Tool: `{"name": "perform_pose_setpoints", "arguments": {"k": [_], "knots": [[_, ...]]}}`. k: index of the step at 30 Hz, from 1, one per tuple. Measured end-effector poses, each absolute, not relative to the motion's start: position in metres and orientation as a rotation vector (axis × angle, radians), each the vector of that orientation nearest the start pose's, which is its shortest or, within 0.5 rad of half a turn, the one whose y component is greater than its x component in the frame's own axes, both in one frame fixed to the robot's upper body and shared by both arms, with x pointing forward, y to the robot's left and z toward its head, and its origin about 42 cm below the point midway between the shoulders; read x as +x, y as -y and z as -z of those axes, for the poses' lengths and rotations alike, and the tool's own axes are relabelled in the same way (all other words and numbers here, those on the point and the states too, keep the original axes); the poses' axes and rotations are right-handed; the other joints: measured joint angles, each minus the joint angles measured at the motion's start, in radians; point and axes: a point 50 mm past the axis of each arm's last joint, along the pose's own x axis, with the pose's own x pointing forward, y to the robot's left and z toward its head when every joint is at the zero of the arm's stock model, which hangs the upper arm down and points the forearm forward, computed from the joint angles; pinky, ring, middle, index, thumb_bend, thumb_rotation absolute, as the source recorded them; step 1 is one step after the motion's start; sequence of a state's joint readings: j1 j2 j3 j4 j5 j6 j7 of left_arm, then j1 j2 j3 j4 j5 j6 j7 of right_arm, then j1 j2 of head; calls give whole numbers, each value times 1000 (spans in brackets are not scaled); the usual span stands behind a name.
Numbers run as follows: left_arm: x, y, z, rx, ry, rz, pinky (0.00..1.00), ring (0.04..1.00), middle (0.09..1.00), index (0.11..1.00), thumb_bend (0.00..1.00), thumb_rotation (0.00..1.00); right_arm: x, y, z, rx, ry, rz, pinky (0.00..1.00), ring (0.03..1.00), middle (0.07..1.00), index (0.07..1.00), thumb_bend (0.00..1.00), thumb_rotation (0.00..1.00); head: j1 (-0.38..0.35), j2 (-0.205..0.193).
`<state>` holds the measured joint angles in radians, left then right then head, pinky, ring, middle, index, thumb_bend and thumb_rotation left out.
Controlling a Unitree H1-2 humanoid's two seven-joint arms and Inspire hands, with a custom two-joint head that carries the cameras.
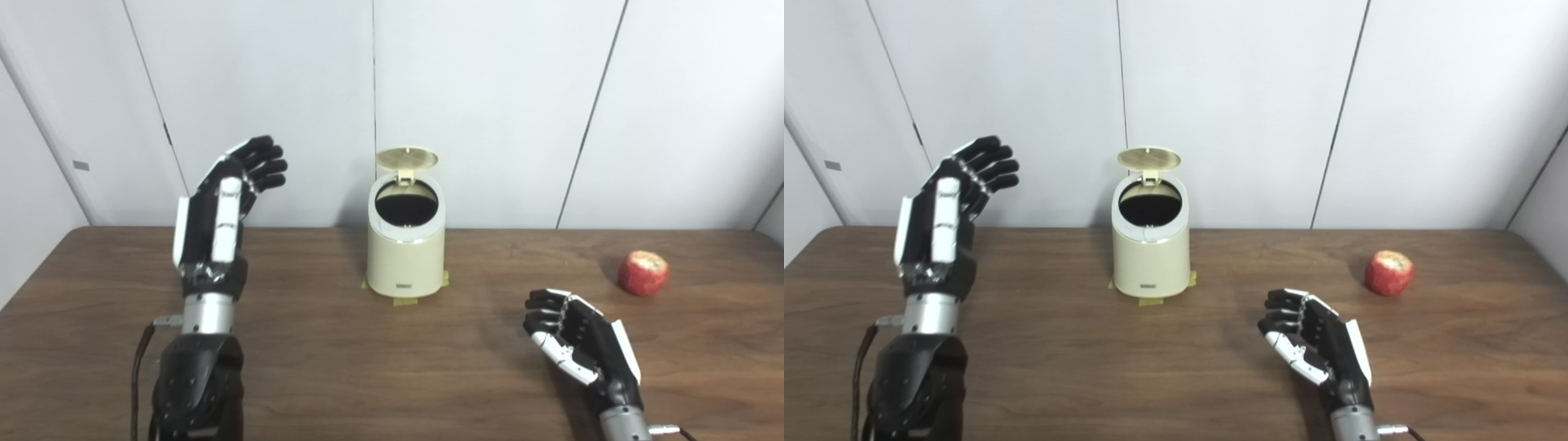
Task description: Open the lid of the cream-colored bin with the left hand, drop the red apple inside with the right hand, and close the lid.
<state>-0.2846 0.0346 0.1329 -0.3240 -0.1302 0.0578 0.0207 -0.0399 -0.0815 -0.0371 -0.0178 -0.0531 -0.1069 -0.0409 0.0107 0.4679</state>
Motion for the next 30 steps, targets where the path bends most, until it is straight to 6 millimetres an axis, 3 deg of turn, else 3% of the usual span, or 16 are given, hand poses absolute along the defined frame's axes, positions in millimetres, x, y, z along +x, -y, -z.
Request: {"name": "perform_pose_setpoints", "arguments": {"k": [7,15,18,21,25,28,30], "knots": [[322,-242,-243,-109,508,1,727,754,776,770,553,813,291,243,-125,-115,186,63,555,636,660,649,357,303,-3,2],[299,-247,-193,-92,388,16,798,786,807,798,594,857,288,243,-150,-130,280,68,553,619,648,647,447,304,-8,8],[298,-248,-193,-90,392,14,892,810,821,806,595,883,292,250,-170,-167,367,64,582,648,668,664,504,330,-12,11],[298,-246,-193,-80,394,16,938,833,834,813,586,908,303,272,-191,-215,440,96,583,663,686,678,589,366,-15,12],[298,-247,-192,-66,394,8,929,844,836,810,587,919,310,299,-254,-377,611,144,526,648,689,698,666,408,-20,14],[297,-245,-192,-64,392,10,905,851,836,807,580,931,318,307,-301,-532,693,170,487,649,719,711,732,346,-21,15],[297,-245,-191,-65,390,11,871,845,833,806,580,931,324,314,-318,-637,706,183,491,658,731,733,752,351,-25,15]]}}
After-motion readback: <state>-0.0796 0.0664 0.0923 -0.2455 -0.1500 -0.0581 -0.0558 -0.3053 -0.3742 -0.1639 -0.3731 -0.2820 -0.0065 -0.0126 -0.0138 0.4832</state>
